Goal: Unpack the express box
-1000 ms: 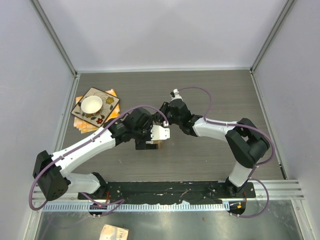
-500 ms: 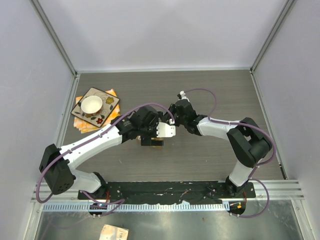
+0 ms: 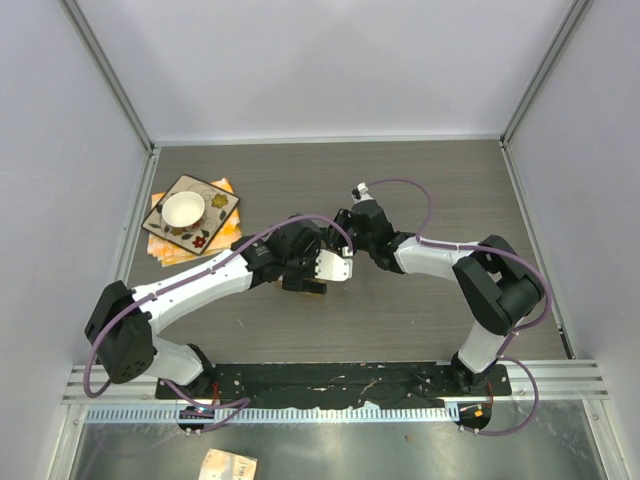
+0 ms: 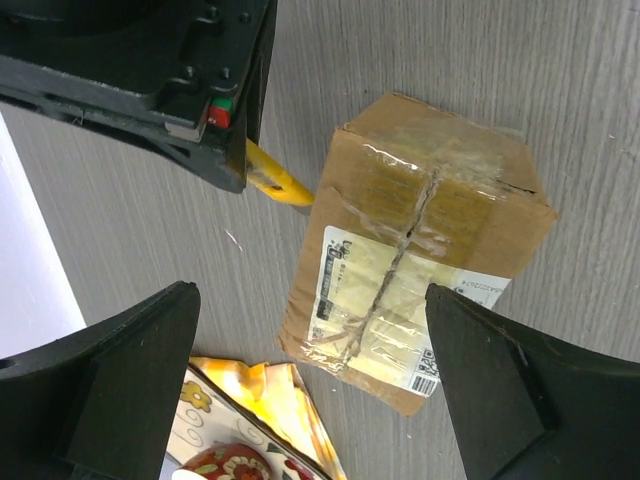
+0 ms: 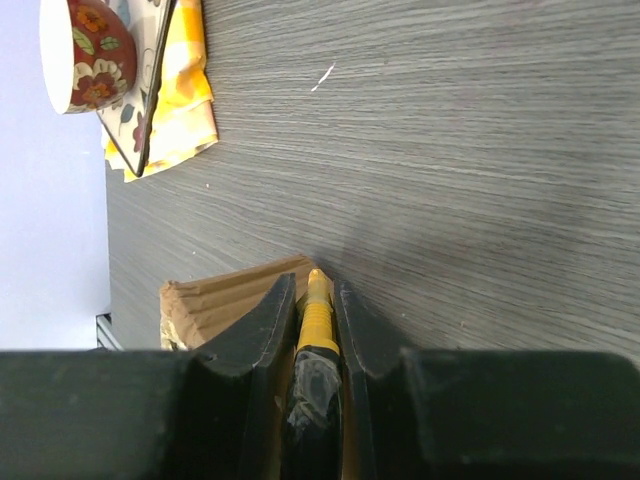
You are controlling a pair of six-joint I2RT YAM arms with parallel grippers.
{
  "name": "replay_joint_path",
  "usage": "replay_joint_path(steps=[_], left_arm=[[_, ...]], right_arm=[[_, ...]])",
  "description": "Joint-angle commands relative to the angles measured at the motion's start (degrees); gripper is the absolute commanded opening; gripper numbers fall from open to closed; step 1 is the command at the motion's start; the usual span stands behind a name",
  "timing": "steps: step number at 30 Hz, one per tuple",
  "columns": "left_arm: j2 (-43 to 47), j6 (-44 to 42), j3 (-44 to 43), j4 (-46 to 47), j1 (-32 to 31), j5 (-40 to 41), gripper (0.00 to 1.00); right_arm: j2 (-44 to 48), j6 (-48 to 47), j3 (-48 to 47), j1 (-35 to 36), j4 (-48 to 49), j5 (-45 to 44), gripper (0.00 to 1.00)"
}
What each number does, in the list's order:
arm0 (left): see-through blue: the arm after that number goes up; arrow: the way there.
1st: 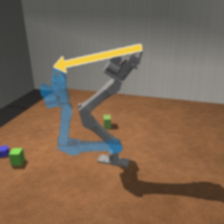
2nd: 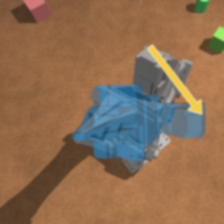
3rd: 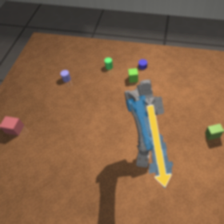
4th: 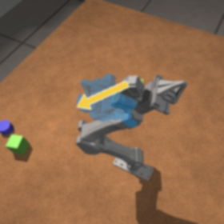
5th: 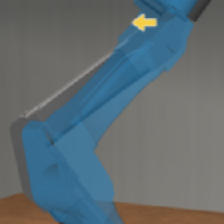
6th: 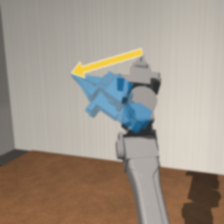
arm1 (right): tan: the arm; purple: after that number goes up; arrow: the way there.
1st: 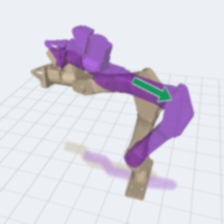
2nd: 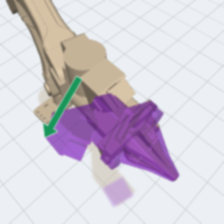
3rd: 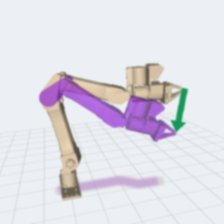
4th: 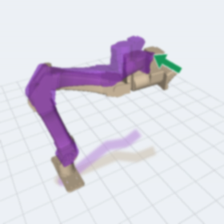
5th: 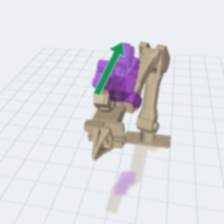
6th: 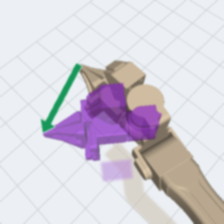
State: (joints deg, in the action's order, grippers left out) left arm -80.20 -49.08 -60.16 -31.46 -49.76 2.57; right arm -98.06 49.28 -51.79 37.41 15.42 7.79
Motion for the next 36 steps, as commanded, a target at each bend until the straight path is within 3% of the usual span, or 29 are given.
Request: replay_joint_path(steps=[1,15,23,28,36], left_arm=[[-1.2,-2.2,0.4,4.2,-0.2,0.8,1.0],[-2.9,-3.8,2.5,5.6,-0.7,1.3,1.0],[-1.5,-5.7,10.7,12.1,-2.9,7.1,0.92],[-0.4,-6.5,12.9,18.0,-3.3,12.8,0.81],[1.5,-5.2,11.8,17.8,-4.1,16.0,0.57]], right_arm=[[1.1,0.2,-0.3,0.1,4.5,2.7,0.01],[-2.0,2.4,1.4,1.2,9.2,7.3,0.01],[-3.4,2.4,0.9,2.0,9.2,8.5,0.01],[-3.2,2.4,1.2,2.1,9.1,8.5,0.01],[-0.6,1.2,0.8,2.1,6.6,7.1,0.01]])
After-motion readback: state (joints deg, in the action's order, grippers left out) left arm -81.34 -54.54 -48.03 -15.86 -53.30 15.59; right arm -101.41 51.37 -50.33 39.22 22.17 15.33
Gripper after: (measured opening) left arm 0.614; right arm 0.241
